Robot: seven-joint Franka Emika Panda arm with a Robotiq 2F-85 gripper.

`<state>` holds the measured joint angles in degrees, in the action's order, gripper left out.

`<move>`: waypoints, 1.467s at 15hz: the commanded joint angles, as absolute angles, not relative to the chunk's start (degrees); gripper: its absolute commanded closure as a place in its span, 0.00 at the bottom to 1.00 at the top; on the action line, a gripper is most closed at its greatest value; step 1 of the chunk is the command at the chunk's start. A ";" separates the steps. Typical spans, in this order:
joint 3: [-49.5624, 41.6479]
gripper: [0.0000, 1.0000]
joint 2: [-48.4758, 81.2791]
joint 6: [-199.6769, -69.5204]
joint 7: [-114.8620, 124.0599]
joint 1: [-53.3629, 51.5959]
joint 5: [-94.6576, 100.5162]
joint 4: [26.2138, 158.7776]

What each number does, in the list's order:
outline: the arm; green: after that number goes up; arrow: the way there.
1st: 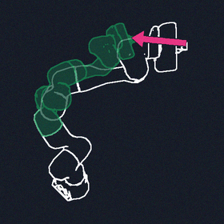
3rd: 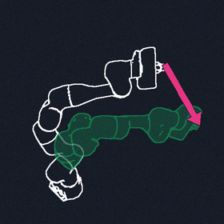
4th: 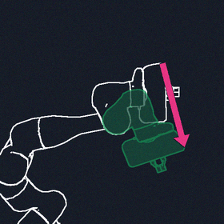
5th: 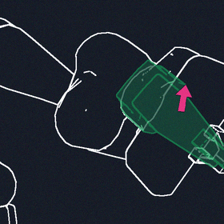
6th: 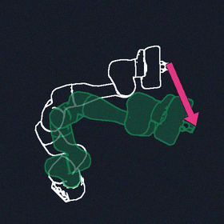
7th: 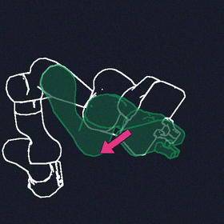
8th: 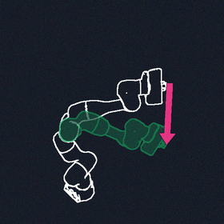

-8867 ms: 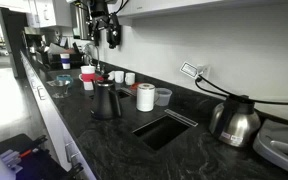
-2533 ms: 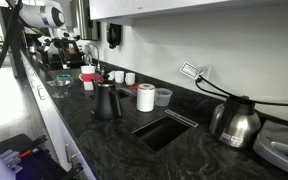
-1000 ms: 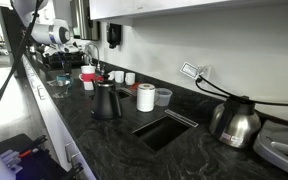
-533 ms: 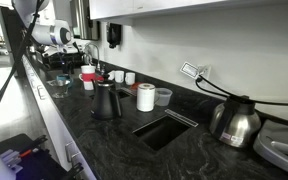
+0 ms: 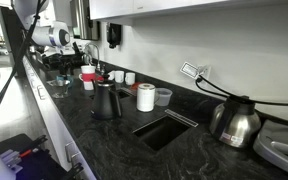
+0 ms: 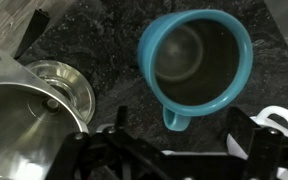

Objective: Move the Green cup to the right

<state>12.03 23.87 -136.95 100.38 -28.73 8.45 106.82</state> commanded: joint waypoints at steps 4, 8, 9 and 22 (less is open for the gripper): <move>11.24 0.04 25.77 -138.49 104.09 -29.77 8.14 105.82; 10.81 0.42 25.43 -138.94 105.18 -29.85 8.85 105.62; 10.74 0.50 25.41 -138.94 105.23 -29.81 8.87 105.50; 12.65 0.96 21.98 -142.79 102.68 -28.54 6.11 106.72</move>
<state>11.77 24.39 -140.41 104.06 -28.97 8.36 105.64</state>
